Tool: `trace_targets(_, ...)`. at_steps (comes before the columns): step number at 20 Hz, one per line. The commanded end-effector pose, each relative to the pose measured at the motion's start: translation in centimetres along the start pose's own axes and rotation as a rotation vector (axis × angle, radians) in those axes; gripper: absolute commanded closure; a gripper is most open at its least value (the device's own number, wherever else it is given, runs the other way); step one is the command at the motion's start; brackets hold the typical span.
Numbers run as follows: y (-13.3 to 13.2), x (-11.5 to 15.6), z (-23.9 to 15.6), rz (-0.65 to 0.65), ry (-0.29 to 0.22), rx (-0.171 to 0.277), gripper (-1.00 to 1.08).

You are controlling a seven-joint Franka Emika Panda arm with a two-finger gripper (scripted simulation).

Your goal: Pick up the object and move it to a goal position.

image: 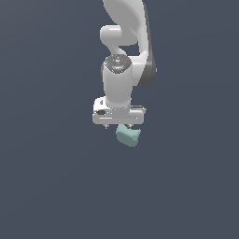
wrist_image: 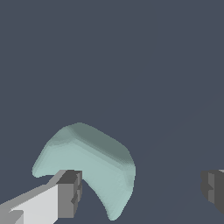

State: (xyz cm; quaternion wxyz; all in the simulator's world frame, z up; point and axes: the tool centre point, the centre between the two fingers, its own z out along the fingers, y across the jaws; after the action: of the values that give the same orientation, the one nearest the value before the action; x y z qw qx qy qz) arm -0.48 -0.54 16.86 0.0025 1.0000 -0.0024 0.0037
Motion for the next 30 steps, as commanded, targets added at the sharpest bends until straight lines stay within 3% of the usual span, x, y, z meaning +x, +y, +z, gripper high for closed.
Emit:
trace_targets(1, 0.00, 0.00, 0.00, 0.000, 0.000, 0.000, -0.92)
trace_targets(21, -0.44, -0.60, 0.74, -0.054, -0.028, 0.003, -0.92)
trace_targets(30, -0.88, -0.77, 0.98, -0.158, -0.026, 0.004, -0.92)
